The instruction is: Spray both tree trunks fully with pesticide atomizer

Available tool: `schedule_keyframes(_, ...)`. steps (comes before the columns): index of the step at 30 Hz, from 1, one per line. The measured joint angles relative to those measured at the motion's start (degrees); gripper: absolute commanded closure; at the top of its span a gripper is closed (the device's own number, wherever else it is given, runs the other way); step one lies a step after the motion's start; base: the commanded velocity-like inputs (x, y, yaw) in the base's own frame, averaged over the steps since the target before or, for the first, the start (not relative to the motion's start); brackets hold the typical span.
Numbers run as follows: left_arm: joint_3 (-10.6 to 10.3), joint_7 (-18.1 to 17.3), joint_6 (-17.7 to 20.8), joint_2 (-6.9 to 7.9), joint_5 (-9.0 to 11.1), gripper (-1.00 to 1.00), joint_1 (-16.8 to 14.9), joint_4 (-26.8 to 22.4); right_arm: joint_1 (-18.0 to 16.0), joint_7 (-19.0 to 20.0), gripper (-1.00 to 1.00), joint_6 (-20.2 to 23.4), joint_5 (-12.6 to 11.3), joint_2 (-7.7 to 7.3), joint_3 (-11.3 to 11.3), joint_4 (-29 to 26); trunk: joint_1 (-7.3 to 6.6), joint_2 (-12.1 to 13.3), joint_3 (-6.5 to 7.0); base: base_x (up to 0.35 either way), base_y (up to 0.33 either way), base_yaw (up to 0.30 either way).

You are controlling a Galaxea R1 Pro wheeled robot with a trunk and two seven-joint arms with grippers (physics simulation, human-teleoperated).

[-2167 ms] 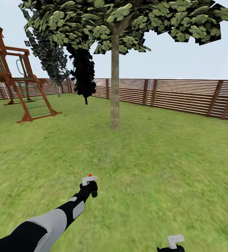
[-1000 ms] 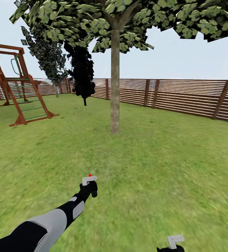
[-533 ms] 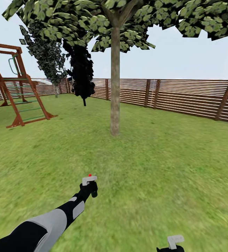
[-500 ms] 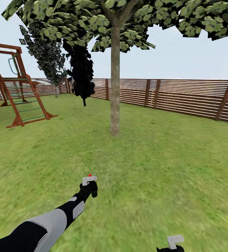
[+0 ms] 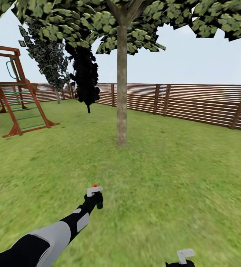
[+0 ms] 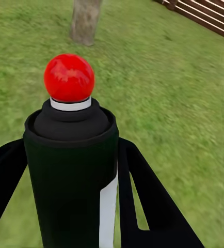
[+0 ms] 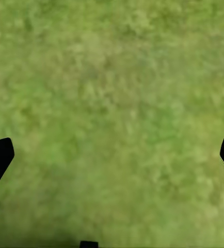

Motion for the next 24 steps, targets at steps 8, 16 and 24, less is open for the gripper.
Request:
schedule_keyframes(8,0.0,0.0,0.0,0.00,0.0,1.00,0.0,0.0,0.0,0.0,-1.00,0.0,0.0,0.00,0.0,0.0,0.00,0.0,0.00,0.350,0.000,0.000)
schedule_keyframes(16,0.0,0.0,0.0,0.00,0.0,1.00,0.0,0.0,0.0,0.0,-1.00,0.0,0.0,0.42,0.0,0.0,0.00,0.0,0.00,0.350,0.000,0.000)
schedule_keyframes(24,0.0,0.0,0.0,0.00,0.0,1.00,0.0,0.0,0.1,0.0,-1.00,0.0,0.0,0.44,0.0,0.0,0.00,0.0,0.00,0.350,0.000,0.000)
